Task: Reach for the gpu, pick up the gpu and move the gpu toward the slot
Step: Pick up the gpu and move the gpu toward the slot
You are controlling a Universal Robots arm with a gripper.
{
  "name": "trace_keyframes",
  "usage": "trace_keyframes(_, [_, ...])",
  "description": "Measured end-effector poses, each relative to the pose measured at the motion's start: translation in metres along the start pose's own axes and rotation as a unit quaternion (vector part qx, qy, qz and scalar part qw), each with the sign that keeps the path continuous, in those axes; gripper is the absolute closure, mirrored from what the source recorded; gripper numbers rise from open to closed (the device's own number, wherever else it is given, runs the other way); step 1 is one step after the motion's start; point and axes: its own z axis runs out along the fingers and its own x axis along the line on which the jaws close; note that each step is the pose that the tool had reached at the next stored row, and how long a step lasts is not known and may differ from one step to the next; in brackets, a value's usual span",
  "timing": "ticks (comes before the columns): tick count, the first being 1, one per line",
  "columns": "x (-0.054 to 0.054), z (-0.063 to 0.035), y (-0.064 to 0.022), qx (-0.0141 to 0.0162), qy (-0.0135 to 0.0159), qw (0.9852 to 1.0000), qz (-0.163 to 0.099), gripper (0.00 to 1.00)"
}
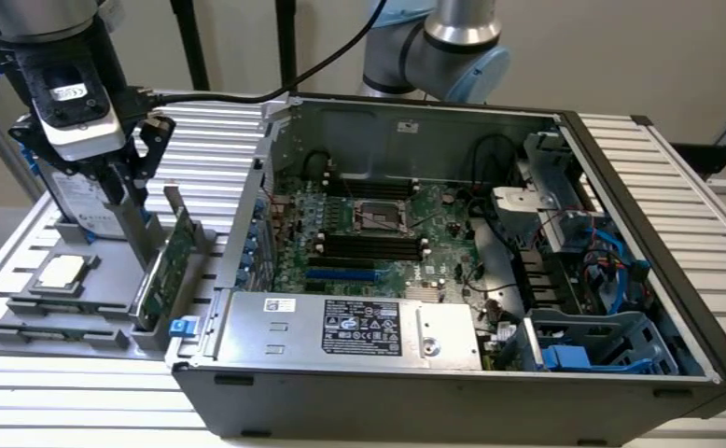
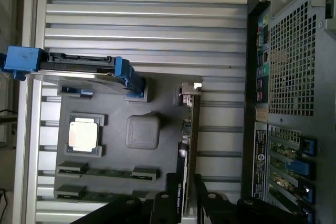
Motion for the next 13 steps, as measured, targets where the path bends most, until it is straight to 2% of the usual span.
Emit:
trace_keyframes(2, [0.000,0.0000,0.0000,0.0000,0.0000,1.0000,0.000,0.64])
trace_keyframes(3, [0.000,0.0001,0.0000,0.0001,0.0001,1.0000,0.000,0.64])
trace_keyframes(4, [0.000,0.0005,0.0000,0.0002,-0.0001,1.0000,0.000,0.58])
trace_keyframes(8, [0.002,0.0064,-0.0002,0.0015,-0.0025,1.0000,0.000,0.58])
trace_keyframes(13, [0.004,0.0155,-0.0003,0.0015,-0.0042,1.0000,0.000,0.58])
